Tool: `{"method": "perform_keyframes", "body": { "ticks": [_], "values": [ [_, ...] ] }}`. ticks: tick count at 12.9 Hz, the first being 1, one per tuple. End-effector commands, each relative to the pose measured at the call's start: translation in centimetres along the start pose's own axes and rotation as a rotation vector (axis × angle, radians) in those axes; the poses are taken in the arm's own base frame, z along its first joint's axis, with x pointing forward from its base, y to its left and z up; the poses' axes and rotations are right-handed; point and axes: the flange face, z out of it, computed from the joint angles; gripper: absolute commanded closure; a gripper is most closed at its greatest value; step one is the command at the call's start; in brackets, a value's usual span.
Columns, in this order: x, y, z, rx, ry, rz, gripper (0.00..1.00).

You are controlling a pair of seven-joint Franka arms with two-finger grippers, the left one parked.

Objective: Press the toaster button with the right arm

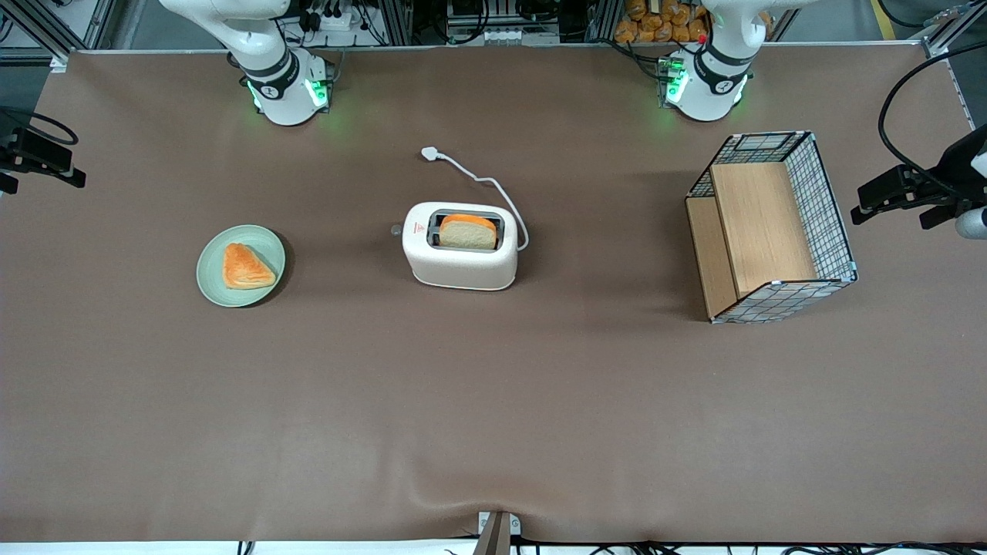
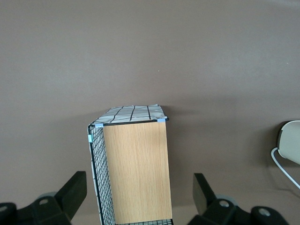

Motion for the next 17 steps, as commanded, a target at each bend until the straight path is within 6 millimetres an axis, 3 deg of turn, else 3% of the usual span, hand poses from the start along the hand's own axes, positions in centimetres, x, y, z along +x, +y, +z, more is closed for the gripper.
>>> {"method": "perform_keyframes", "body": {
  "ticks": [1,6,9,17],
  "values": [
    [-0.5,0.1,-0.7,-0.014,-0.001,0.018,0.0],
    [-0.1,-0.2,-0.4,-0.001,-0.002,0.015,0.0],
    [0.3,-2.1,0.3,0.033,-0.016,-0.018,0.0],
    [0.4,-13.0,7.1,0.061,-0.188,-0.086,0.0]
  ]
}}
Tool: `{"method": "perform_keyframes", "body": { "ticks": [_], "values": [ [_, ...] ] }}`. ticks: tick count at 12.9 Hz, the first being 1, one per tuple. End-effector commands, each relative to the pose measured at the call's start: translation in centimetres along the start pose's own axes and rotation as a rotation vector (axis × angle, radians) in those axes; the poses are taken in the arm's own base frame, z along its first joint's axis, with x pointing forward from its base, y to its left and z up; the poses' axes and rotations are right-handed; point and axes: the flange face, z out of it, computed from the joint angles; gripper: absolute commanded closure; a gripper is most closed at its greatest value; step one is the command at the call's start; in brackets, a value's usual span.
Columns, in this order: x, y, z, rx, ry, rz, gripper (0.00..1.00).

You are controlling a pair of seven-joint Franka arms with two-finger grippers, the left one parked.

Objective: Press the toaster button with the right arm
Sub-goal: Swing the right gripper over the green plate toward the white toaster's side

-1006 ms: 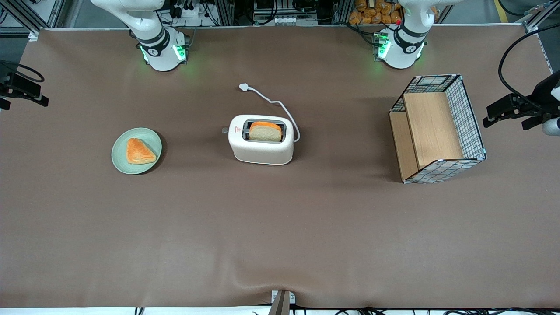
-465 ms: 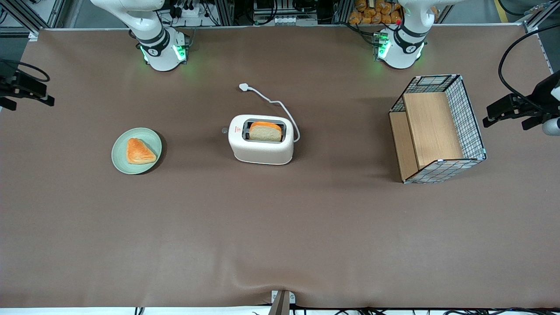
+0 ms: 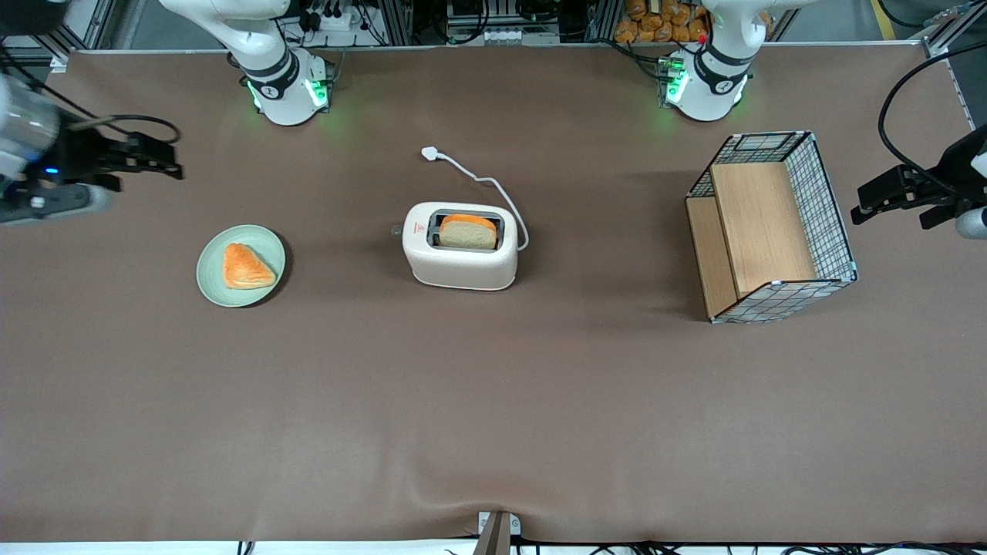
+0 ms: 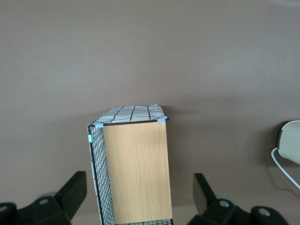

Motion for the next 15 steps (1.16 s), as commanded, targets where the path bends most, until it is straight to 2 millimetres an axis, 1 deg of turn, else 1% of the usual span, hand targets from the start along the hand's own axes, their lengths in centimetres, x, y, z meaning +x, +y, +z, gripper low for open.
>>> {"method": "perform_keyframes", "body": {
  "ticks": [1,2,3,4,6,7,9,11,12,13,14,15],
  "values": [
    [0.4,-2.2,2.2,0.034,-0.023,0.008,0.0],
    [0.7,-3.0,3.1,0.035,-0.028,0.007,0.0],
    [0.9,-4.3,4.3,0.037,-0.039,0.001,0.0],
    [1.2,-5.4,5.4,0.038,-0.045,0.018,0.03],
    [1.9,-7.8,8.7,0.03,-0.049,0.037,0.1],
    [2.2,-8.6,10.2,0.025,-0.041,0.038,0.19],
    [2.5,-10.1,12.9,0.036,-0.04,0.024,0.58],
    [3.0,-11.3,14.6,0.046,-0.039,0.004,0.91],
    [3.6,-12.4,15.9,0.048,-0.054,-0.019,1.0],
    [3.8,-13.5,16.6,0.048,-0.06,-0.04,1.0],
    [4.1,-14.1,17.2,0.05,-0.052,-0.046,1.0],
    [4.4,-14.2,18.1,0.053,-0.047,-0.03,1.0]
  ]
}}
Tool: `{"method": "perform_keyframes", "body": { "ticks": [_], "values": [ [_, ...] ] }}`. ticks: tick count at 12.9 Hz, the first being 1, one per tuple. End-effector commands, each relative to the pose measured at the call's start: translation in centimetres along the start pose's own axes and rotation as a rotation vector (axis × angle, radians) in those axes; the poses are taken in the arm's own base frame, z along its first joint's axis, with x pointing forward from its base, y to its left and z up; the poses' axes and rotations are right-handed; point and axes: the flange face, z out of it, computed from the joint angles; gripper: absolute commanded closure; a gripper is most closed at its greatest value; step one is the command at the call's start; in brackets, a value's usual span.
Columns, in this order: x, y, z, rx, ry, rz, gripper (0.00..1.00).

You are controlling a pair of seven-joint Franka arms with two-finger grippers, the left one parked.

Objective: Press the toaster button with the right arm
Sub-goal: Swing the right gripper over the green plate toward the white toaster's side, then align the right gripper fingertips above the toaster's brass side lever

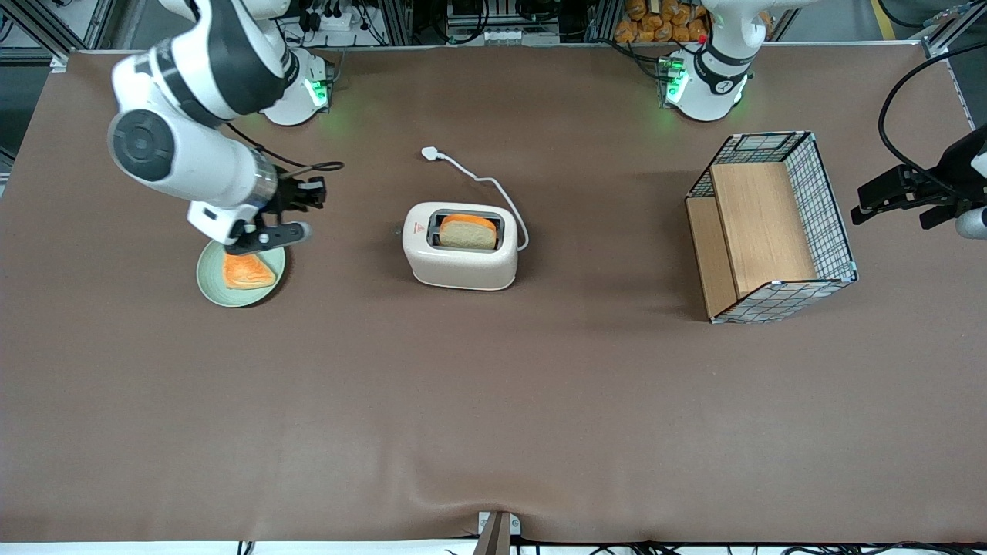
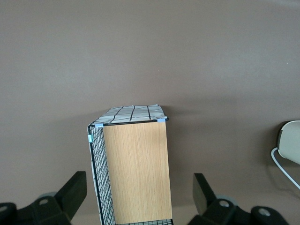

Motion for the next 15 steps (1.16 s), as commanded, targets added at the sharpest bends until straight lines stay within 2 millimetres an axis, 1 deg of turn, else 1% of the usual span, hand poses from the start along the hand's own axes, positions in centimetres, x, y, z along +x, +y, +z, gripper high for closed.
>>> {"method": "perform_keyframes", "body": {
  "ticks": [1,4,6,9,10,12,14,15],
  "values": [
    [1.0,-0.8,2.0,0.021,0.02,0.033,1.0],
    [2.3,-2.4,4.5,0.032,0.033,0.093,1.0],
    [2.9,-3.0,5.7,0.04,0.041,0.113,1.0],
    [3.7,-4.3,8.4,0.047,0.036,0.15,1.0],
    [3.8,-4.7,9.0,0.048,0.034,0.155,1.0],
    [4.0,-4.7,10.5,0.054,0.034,0.161,1.0],
    [3.7,-5.2,12.6,0.078,0.059,0.165,1.0],
    [3.6,-5.2,13.2,0.1,0.067,0.18,1.0]
  ]
}}
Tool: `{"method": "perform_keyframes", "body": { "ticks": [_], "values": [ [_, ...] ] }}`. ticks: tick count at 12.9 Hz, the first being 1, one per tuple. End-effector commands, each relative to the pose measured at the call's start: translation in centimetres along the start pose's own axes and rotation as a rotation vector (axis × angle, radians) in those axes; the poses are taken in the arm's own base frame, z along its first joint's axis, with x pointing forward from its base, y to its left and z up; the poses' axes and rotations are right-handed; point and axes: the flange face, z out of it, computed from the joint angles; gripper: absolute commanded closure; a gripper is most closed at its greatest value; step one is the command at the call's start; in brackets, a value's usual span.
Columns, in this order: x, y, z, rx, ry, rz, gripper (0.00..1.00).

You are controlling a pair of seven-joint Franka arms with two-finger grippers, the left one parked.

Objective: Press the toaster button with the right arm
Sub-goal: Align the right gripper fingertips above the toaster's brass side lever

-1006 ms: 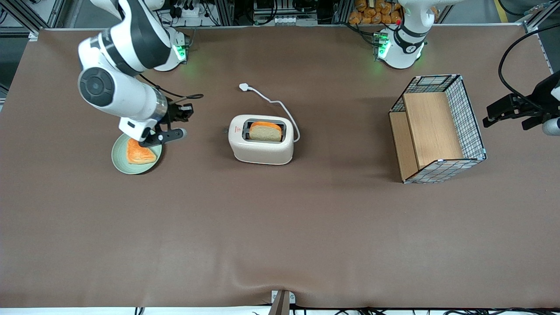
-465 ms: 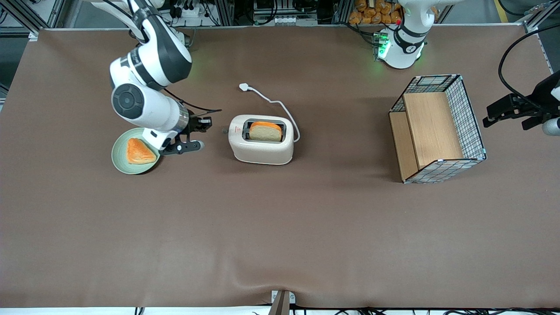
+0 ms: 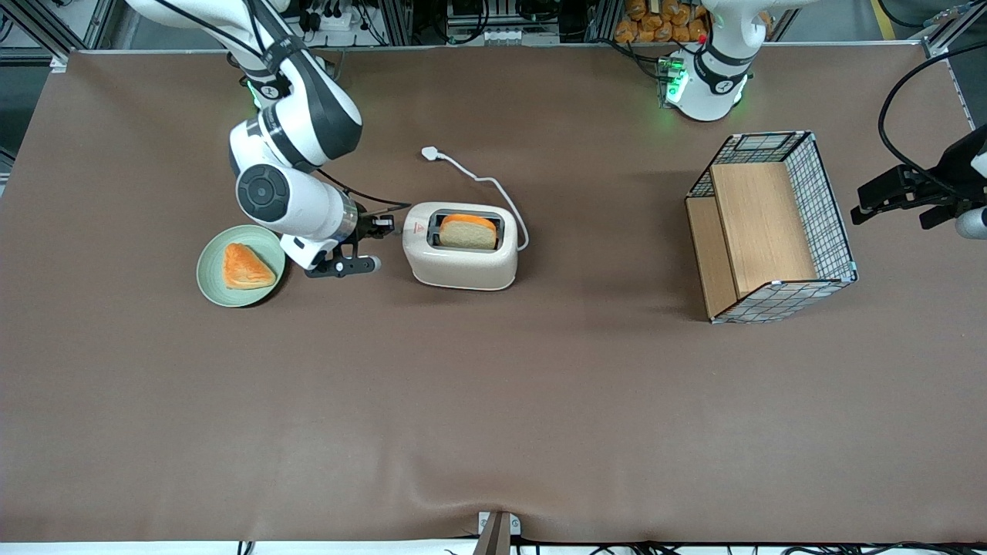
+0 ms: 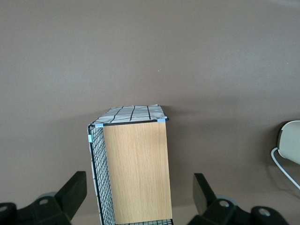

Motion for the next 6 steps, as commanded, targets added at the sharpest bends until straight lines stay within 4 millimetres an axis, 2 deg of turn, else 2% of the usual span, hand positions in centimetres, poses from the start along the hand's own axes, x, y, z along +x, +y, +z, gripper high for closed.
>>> {"method": "perform_keyframes", "body": {
  "ticks": [1,6],
  "values": [
    [-0.87,-0.14,1.56,0.056,0.004,0.048,1.0],
    [-0.91,0.78,1.52,0.131,-0.033,0.102,1.0]
  ]
}}
